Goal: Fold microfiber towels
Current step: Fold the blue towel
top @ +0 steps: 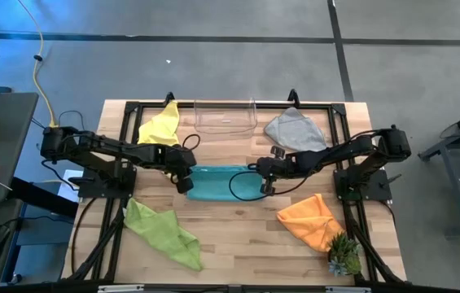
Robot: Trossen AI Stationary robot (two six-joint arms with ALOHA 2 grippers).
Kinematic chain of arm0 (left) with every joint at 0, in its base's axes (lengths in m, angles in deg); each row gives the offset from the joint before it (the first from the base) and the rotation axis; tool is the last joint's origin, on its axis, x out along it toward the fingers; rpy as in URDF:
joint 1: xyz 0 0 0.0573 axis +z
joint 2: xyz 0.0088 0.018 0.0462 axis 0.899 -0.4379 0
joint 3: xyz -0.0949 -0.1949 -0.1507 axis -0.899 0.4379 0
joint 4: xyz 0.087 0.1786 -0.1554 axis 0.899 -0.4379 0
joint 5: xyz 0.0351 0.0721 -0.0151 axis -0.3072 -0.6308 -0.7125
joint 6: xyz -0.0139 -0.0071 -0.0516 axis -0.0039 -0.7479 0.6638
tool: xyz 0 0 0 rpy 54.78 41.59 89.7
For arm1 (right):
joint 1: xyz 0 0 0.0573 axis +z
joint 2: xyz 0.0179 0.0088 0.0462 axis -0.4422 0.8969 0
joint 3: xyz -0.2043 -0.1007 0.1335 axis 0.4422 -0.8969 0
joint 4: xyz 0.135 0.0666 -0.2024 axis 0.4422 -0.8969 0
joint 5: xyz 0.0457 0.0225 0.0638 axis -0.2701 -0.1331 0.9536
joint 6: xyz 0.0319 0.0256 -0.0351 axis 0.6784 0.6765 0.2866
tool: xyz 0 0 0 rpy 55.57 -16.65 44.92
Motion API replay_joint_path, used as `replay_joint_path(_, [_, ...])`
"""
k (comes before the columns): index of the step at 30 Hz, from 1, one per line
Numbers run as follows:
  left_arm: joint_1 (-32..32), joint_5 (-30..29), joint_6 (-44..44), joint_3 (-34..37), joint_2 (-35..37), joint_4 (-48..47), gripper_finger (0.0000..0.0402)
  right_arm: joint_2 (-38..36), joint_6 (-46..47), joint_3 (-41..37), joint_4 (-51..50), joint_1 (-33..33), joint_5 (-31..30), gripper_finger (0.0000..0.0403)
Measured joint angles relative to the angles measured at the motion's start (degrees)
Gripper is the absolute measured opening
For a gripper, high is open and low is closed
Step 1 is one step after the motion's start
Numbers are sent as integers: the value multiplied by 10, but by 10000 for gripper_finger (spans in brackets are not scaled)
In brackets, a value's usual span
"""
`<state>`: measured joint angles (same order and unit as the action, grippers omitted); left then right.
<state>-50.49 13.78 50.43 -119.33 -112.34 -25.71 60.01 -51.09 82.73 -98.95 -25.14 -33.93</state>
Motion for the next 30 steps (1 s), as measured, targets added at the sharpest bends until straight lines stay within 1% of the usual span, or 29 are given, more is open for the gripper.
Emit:
replay_joint_path(7, [0,9,-10,-11,0,-6,3,0,0,0,0,0,0,0])
replay_joint_path(12, [-1,33,-20,-11,-5,-8,36,0,0,0,0,0,0,0])
replay_joint_path(14, [-1,33,-25,-11,-5,-8,40,0,0,0,0,0,0,0])
replay_joint_path(16, [-1,32,-26,-11,-5,-8,30,0,-2,0,0,0,0,0])
replay_joint_path(18, [-1,31,-26,-11,-5,-8,11,0,-2,0,0,0,-1,0])
replay_joint_path(25, [-1,13,-30,-11,-5,-10,2,0,-2,0,0,0,-1,0])
replay_joint_path(30, [2,-45,-26,-11,-4,-7,1,0,-2,0,0,0,-4,0])
